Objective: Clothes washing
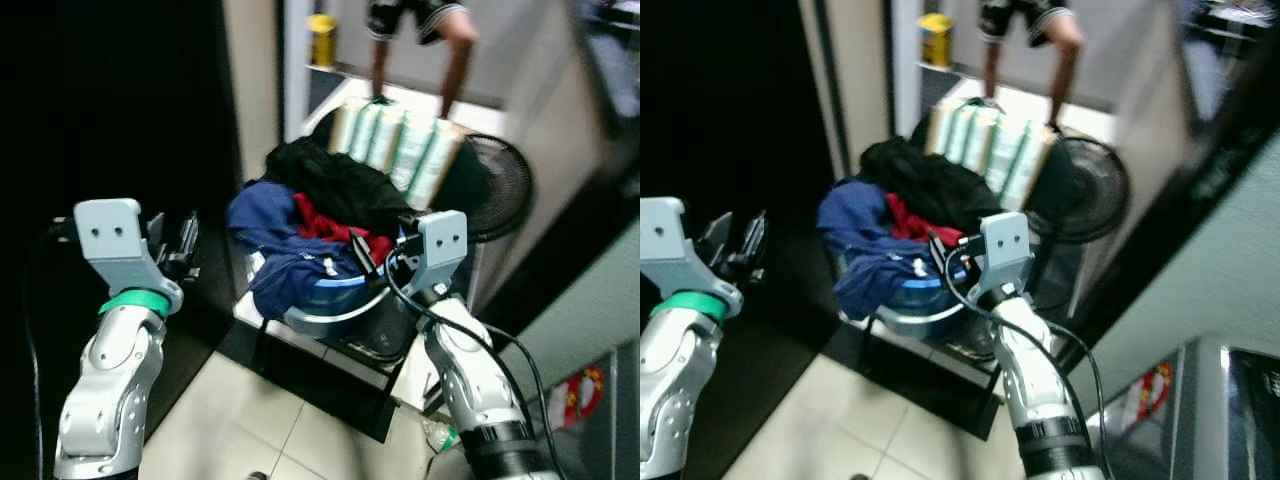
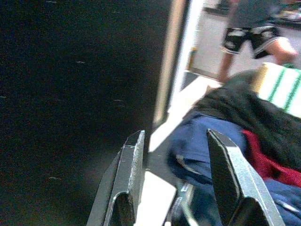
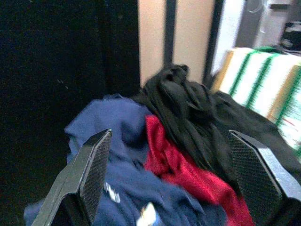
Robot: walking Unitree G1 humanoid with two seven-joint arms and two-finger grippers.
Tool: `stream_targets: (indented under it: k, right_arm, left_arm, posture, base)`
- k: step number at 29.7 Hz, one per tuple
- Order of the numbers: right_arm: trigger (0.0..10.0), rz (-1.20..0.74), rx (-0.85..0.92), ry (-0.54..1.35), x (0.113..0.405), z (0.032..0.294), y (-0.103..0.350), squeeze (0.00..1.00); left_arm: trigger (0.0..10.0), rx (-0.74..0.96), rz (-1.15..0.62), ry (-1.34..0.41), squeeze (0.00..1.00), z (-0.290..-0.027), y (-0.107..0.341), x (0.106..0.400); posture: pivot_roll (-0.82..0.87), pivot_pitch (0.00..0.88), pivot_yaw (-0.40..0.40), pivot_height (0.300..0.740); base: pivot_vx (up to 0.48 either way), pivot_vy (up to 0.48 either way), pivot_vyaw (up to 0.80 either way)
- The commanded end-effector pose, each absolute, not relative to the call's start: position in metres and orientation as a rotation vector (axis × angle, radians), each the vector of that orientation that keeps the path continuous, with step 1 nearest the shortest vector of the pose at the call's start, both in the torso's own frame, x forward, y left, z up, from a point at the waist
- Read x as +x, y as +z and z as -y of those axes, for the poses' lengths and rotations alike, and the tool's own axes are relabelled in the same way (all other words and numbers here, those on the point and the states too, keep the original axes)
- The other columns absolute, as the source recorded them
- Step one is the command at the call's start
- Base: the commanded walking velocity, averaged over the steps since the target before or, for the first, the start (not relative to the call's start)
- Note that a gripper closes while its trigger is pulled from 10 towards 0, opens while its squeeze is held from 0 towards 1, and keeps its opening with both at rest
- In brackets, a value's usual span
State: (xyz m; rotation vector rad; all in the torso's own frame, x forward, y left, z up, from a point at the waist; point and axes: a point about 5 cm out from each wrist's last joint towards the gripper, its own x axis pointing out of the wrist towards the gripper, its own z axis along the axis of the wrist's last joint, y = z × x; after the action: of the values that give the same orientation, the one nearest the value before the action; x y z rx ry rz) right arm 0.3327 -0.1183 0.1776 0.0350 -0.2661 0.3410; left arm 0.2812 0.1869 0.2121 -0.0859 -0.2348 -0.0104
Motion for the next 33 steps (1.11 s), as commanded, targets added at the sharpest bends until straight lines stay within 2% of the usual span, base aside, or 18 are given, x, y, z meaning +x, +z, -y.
stream_targets:
  k: [1,19,26,33]
  right_arm:
    - [10.0,0.249,0.049,0.331,0.3326,0.1203,0.1735,0.00]
    - [10.0,0.268,0.034,0.350,0.3348,0.1213,0.1788,0.00]
    - [10.0,0.274,0.052,0.349,0.3356,0.1193,0.1803,0.00]
    - [10.0,0.276,0.047,0.328,0.3363,0.1216,0.1804,0.00]
  left_arm:
    - [10.0,-0.085,0.229,-0.012,0.00,-0.1871,0.2100,0.2804]
    - [10.0,-0.090,0.231,-0.013,0.00,-0.1876,0.2092,0.2811]
    - [10.0,-0.088,0.232,-0.017,0.00,-0.1877,0.2095,0.2813]
    - [10.0,-0.086,0.225,-0.027,0.00,-0.1869,0.2084,0.2822]
  posture:
    - [0.16,0.040,-0.024,0.740]
    - [0.16,0.032,-0.026,0.740]
    - [0.16,0.024,-0.023,0.740]
    - [0.16,0.018,-0.020,0.740]
  base:
    - [0.412,0.000,0.00]
    - [0.403,0.000,0.00]
    - [0.394,0.000,0.66]
    - [0.345,0.000,0.00]
